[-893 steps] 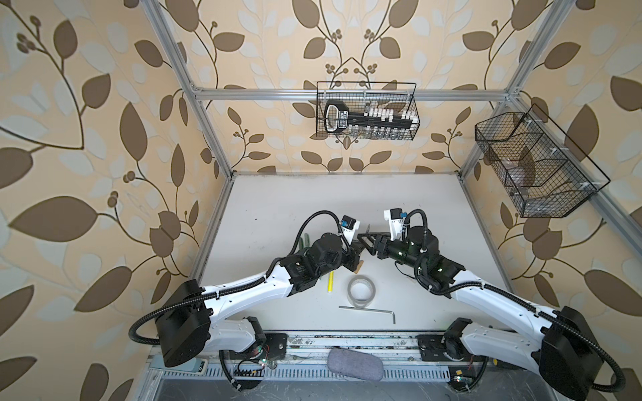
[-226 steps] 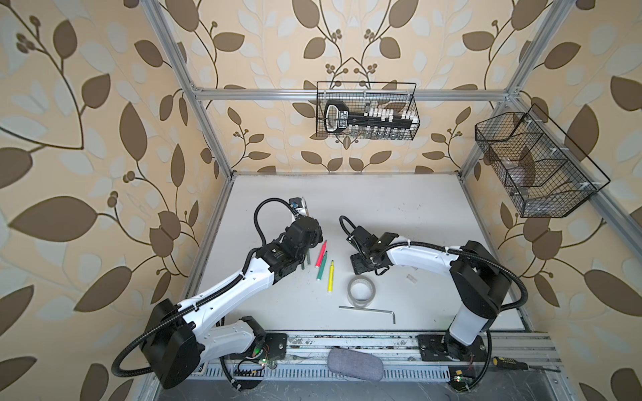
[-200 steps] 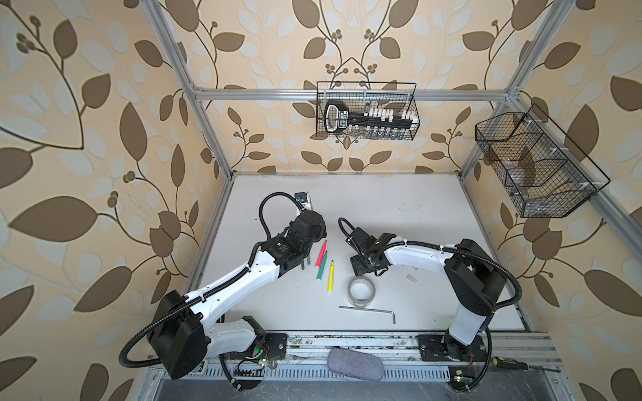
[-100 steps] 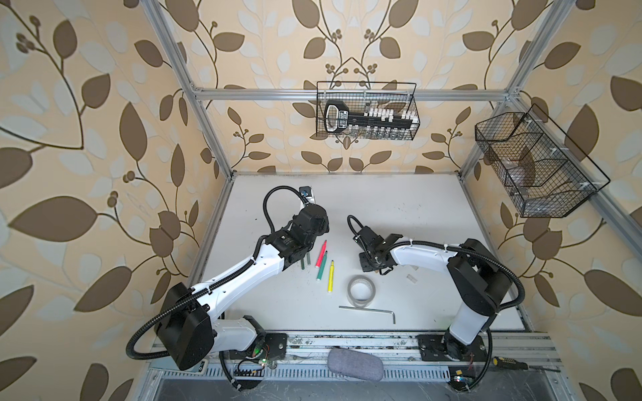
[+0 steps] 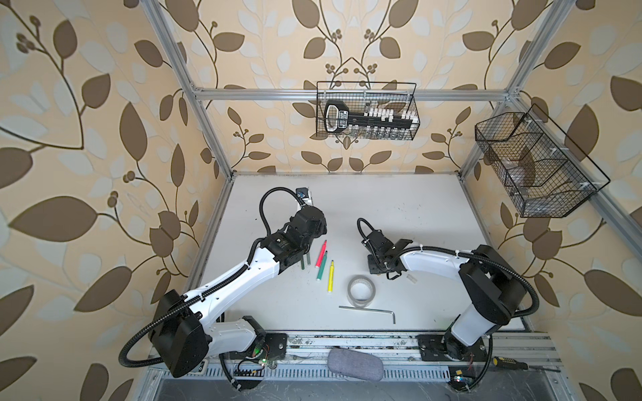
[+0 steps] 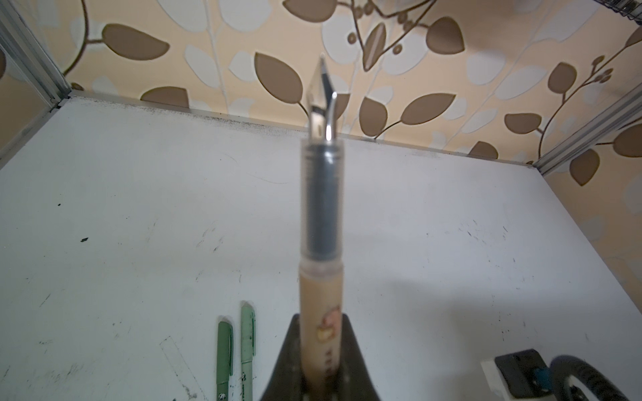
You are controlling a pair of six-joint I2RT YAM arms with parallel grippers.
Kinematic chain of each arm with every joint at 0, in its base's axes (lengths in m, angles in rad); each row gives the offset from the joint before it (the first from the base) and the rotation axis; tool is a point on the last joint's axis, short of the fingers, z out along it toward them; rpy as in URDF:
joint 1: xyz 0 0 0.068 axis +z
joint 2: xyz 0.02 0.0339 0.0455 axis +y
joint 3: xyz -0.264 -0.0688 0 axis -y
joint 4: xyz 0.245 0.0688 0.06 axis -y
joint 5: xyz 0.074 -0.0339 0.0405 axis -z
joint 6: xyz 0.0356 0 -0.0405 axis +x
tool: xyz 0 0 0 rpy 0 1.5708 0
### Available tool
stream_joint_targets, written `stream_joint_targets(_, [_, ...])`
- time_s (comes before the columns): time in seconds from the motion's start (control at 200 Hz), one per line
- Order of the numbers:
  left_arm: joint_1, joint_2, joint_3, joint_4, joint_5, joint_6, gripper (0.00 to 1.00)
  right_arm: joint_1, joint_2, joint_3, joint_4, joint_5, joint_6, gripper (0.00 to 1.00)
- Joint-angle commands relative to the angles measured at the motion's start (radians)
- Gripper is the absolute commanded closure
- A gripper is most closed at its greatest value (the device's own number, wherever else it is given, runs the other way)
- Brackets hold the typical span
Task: Insert the pens into the pen caps
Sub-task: 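Lower the right gripper and close it on the tan cap, then lift the tan cap with the right gripper and carry it toward the pen nib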
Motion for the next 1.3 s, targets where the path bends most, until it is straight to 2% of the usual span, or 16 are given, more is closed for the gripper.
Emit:
stream_joint_targets(0.0, [0.011, -0.044, -0.018, 0.001, 0.012, -0.018, 1.0, 0.01, 0.005, -0.056, -0.058, 0.014, 0.029, 0.68])
stream_joint_targets(0.185, [0.009, -0.074, -0.052, -0.002, 0.058, -0.031, 1.0, 0.018, -0.007, -0.093, -0.026, -0.012, 0.052, 0.72])
stream_joint_targets(0.5, [0.009, -0.103, -0.114, 0.008, 0.325, -0.021, 1.0, 0.022, 0.007, -0.141, 0.039, -0.061, 0.072, 0.73])
stream_joint_targets(0.715, [0.009, -0.118, -0.145, -0.059, 0.466, -0.107, 1.0, 0.014, -0.021, -0.183, 0.078, -0.043, 0.094, 0.77])
stream_joint_targets(0.82, [0.008, -0.159, -0.199, -0.03, 0.535, -0.138, 1.0, 0.014, -0.03, -0.195, 0.102, -0.025, 0.1, 0.78])
stream_joint_targets(1.095, [0.008, -0.214, -0.255, -0.007, 0.608, -0.215, 1.0, 0.011, -0.05, -0.215, 0.18, -0.005, 0.123, 0.8])
stream_joint_targets(1.295, [0.002, -0.139, -0.254, 0.082, 0.708, -0.258, 1.0, -0.031, -0.137, -0.268, 0.225, -0.05, 0.149, 0.8])
